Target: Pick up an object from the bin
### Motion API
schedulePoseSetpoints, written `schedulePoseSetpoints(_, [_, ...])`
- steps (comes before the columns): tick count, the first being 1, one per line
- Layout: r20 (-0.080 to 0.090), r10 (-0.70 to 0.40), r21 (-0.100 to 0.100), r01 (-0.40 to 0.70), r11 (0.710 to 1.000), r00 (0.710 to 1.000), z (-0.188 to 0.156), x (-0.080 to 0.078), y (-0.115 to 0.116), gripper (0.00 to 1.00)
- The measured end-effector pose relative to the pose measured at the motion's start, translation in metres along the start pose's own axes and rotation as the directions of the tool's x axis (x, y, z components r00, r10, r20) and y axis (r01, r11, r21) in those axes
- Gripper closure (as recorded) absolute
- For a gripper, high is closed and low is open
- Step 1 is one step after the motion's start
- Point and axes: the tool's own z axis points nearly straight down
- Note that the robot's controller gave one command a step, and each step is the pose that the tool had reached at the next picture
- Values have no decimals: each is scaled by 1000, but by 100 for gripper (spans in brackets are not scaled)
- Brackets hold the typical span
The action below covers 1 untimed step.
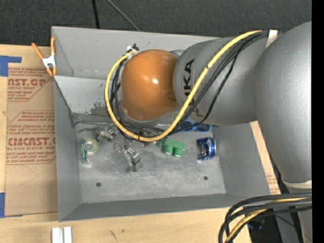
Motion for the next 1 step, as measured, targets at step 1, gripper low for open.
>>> schedulePoseSetpoints(1, [-6, 105, -3, -105, 995, 994, 62, -47, 8, 0])
